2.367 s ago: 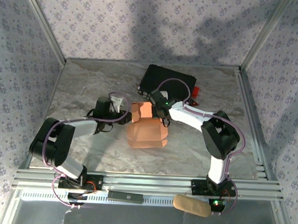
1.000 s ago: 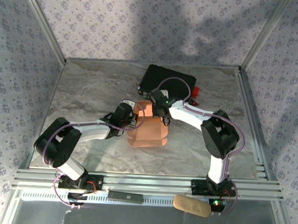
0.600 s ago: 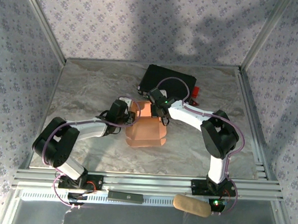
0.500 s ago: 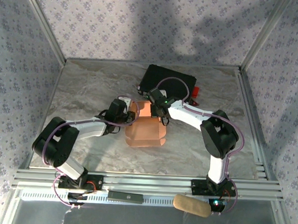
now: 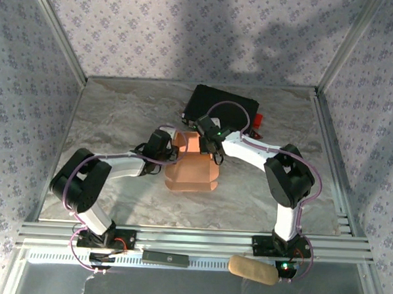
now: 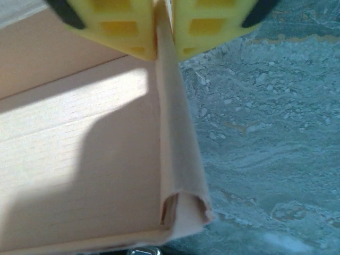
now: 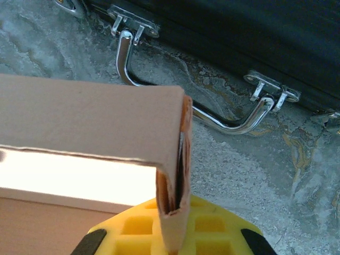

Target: Fold the paper box

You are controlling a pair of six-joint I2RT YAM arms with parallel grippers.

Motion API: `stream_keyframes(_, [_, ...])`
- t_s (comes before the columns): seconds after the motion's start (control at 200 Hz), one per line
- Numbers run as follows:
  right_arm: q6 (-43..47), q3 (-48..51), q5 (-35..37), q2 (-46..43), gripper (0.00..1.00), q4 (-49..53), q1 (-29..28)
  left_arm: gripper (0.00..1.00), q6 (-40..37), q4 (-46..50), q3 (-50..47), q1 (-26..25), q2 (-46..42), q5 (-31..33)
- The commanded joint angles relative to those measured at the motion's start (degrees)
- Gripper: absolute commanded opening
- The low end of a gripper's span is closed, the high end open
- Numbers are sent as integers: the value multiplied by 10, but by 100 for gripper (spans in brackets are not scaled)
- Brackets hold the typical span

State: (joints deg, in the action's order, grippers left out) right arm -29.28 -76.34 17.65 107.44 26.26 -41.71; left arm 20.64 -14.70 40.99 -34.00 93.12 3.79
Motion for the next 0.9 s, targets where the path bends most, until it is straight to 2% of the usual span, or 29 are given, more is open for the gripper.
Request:
stream_keyframes(0.0, [7, -18, -10, 6, 0, 4, -6, 3, -8, 0, 8, -14, 7, 20])
stream_keyframes(0.05, [6, -18, -10, 7, 0, 4, -6, 0, -9, 11, 13, -21, 9, 42])
stream_keyframes(0.24, [5, -22, -7, 11, 0, 6, -9, 0, 11, 31, 17, -43, 15, 113])
stream_keyframes(0.355, [6, -22, -6, 11, 0, 7, -9, 0, 19, 22, 12, -46, 21, 111])
stream_keyframes(0.505, [6, -23, -6, 9, 0, 9, -9, 19, 20, 21, 19, -46, 34, 104])
stream_keyframes(0.72, [6, -24, -6, 10, 0, 11, -8, 22, 21, 23, 27, -46, 54, 107])
stream_keyframes(0.755, [6, -24, -7, 10, 0, 10, -9, 20, 20, 22, 27, -46, 56, 109])
stream_keyframes(0.82, [6, -25, -7, 10, 0, 11, -8, 9, 21, 20, 24, -46, 55, 115])
stream_keyframes(0.894, [8, -25, -7, 11, 0, 10, -9, 0, 23, 22, 23, -45, 52, 122])
